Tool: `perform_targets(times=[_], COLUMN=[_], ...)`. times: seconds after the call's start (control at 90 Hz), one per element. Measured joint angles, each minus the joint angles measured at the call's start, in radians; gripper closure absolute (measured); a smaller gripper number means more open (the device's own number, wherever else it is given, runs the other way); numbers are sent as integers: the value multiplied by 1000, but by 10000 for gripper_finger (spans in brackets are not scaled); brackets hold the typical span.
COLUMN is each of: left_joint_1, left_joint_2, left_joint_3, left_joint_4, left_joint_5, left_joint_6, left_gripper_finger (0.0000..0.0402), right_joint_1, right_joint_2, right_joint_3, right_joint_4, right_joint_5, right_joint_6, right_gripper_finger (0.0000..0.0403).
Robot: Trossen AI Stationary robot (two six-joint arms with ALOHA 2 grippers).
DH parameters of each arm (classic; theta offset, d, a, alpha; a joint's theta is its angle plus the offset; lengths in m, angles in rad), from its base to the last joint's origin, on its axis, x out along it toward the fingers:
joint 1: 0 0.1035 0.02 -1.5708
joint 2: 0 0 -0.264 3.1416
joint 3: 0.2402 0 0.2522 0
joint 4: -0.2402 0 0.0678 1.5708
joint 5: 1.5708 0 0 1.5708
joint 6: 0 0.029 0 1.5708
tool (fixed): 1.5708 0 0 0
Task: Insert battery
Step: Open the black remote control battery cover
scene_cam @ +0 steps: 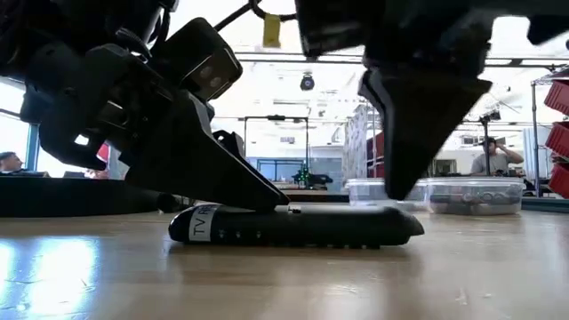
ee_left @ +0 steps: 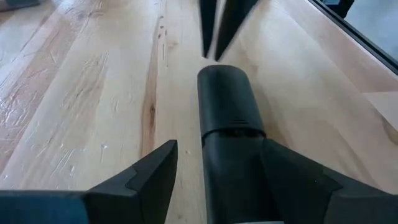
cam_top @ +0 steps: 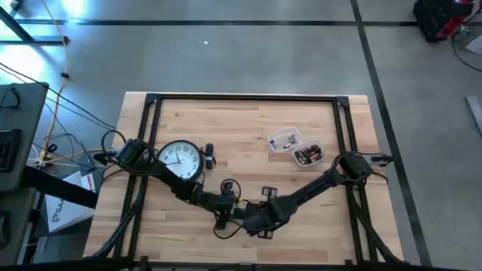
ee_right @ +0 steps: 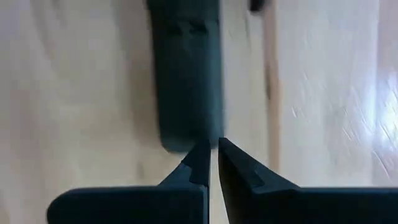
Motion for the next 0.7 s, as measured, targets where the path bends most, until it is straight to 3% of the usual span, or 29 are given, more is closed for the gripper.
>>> perform_targets(times=[0.3, 0.7], left_joint_1=[0, 1], left_joint_2=[0, 0], left_joint_3=[0, 0], left_joint_4=[0, -3], left_joint_5=[0, -1], left_joint_6=[-2, -2], left_gripper_finger=[191, 191], right_joint_1=[0, 4], right_joint_2=[-11, 2], right_joint_3=[-88, 0], right_joint_4=[66, -232], right_joint_5=[-45, -26], right_joint_6=[29, 61], right_gripper_finger=[403, 403])
